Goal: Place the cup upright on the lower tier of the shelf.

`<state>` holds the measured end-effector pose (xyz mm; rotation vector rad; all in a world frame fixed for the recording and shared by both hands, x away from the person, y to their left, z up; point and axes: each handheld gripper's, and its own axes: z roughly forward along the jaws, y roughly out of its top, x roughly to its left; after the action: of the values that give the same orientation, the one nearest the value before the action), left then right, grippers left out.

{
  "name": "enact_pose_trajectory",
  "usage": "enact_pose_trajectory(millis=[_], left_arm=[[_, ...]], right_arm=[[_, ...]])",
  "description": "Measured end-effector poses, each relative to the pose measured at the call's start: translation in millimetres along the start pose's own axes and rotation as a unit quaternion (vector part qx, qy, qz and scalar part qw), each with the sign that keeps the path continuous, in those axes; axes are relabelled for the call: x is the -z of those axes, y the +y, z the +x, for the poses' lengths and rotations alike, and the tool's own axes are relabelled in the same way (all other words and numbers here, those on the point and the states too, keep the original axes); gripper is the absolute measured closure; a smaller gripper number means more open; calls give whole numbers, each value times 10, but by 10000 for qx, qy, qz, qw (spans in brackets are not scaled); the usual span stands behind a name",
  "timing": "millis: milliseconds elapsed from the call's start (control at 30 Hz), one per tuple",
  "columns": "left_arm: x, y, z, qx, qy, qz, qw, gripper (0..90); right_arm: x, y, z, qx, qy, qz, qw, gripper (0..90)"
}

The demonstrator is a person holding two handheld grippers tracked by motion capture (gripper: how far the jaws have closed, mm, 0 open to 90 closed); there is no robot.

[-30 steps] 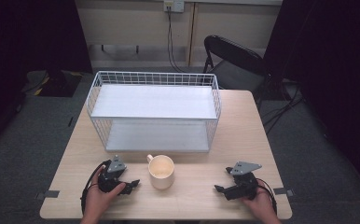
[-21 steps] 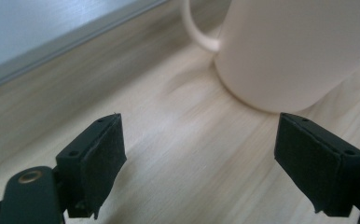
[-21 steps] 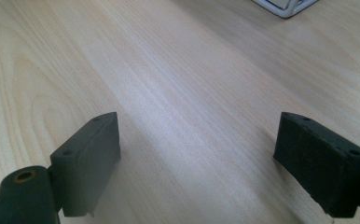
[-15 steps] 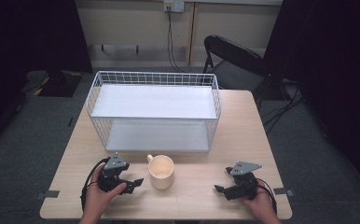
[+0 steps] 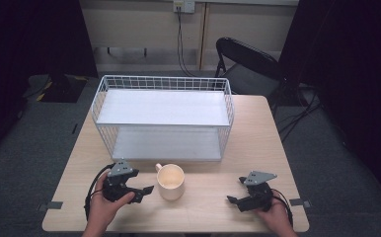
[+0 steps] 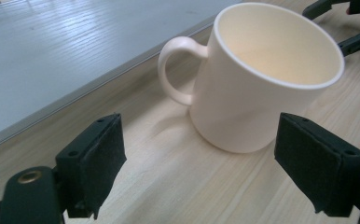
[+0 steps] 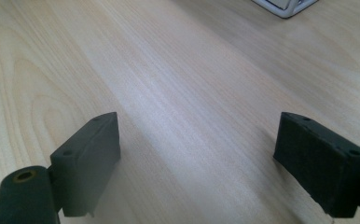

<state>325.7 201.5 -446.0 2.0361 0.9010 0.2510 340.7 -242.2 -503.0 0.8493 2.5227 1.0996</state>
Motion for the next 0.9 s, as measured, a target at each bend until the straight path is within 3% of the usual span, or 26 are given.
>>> enact_pose_trajectory(millis=[333,567,900], left_arm=[[36,108,-85,-51,-72,-98,9999,157],[30,174,-104,137,-213,-185,9995,157],[20,273,-115,124,-138,-228,9996,158]], right_arm=[[0,0,0,-1,1,0,10000,136],[0,0,0,0,-1,0,10000,136],[0,0,0,-1,0,1,10000,136]])
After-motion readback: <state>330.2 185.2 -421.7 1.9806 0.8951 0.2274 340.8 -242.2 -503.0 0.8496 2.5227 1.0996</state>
